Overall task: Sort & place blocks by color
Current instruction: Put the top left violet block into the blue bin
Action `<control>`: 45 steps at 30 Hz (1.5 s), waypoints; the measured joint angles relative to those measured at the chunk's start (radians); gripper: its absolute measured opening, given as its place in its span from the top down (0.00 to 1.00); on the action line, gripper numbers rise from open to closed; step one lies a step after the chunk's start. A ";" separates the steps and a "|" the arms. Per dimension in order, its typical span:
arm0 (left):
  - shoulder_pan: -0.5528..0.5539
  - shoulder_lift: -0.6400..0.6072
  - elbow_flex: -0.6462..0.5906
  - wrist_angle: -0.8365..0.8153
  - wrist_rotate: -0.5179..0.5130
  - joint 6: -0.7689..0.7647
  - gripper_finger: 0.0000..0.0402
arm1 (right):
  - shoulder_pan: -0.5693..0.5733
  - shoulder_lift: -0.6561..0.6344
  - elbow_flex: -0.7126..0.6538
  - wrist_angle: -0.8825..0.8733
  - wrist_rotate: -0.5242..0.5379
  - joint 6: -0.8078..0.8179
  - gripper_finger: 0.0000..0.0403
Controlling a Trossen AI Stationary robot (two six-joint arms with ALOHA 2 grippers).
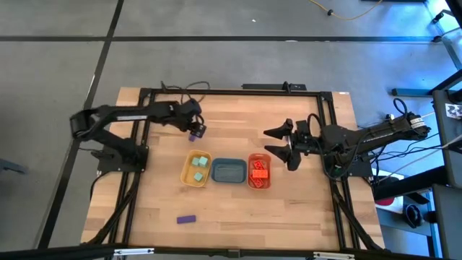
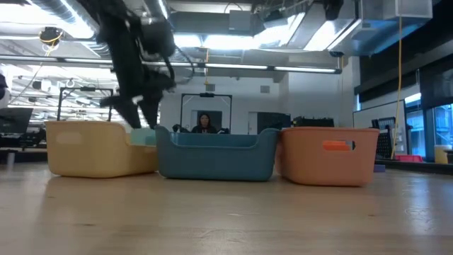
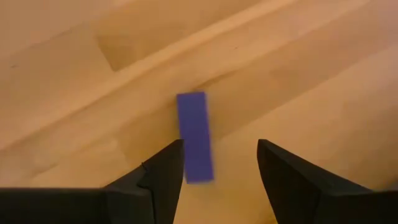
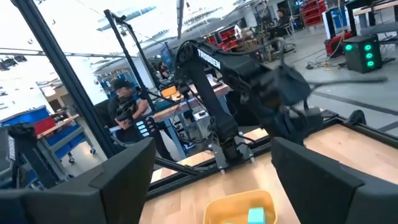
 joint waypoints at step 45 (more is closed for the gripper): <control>-0.113 0.063 -0.029 0.182 -0.080 0.080 0.77 | 0.000 0.000 0.000 -0.046 0.001 0.026 0.20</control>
